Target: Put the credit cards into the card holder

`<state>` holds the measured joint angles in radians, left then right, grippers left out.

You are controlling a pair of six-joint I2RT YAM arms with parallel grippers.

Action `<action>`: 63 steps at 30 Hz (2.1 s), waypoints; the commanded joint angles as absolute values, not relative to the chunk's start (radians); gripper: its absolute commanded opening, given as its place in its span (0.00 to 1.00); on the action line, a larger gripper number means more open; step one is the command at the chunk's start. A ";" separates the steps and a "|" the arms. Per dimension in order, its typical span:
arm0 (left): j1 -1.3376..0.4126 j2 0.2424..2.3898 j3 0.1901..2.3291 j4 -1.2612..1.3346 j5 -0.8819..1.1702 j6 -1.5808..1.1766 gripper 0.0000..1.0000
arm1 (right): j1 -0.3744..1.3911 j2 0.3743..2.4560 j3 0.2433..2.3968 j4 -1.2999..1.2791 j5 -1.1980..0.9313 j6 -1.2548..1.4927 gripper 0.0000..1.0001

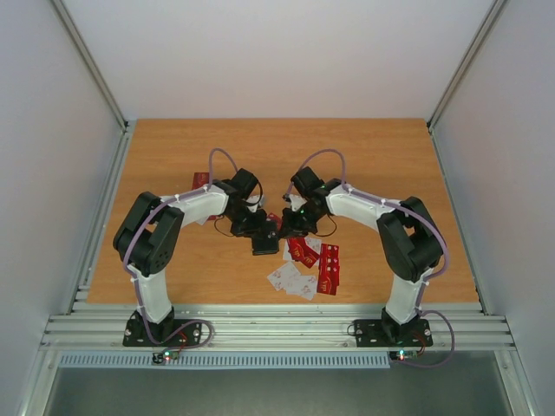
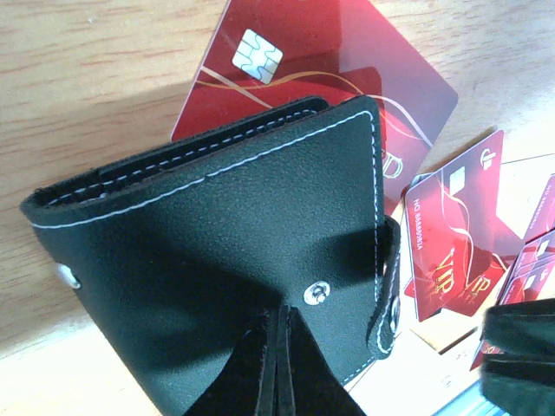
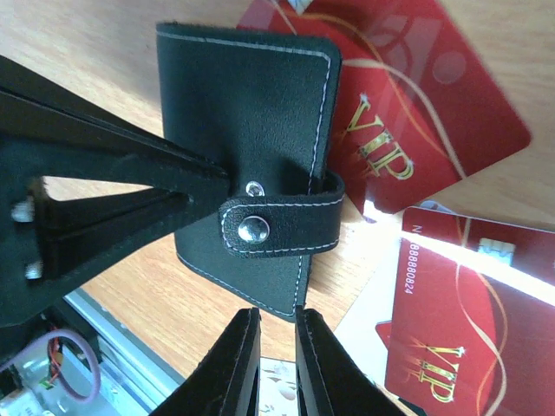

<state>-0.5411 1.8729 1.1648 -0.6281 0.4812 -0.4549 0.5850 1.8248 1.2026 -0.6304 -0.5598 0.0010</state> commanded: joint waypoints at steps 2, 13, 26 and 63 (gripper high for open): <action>-0.552 1.907 1.184 -0.644 0.468 -0.438 0.00 | 0.621 1.878 1.242 -0.632 -0.535 -0.016 0.14; -0.551 1.910 1.190 -0.645 0.475 -0.434 0.00 | 0.634 1.956 1.319 -0.635 -0.548 -0.009 0.13; -0.551 1.920 1.211 -0.655 0.477 -0.428 0.00 | 0.637 1.963 1.321 -0.618 -0.563 -0.015 0.13; -0.552 1.941 1.237 -0.674 0.475 -0.420 0.00 | 0.625 2.006 1.331 -0.603 -0.542 -0.032 0.13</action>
<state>-0.5415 1.9064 1.2148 -0.6792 0.4847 -0.4358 0.6281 1.9789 1.3251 -0.6334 -0.5236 -0.0349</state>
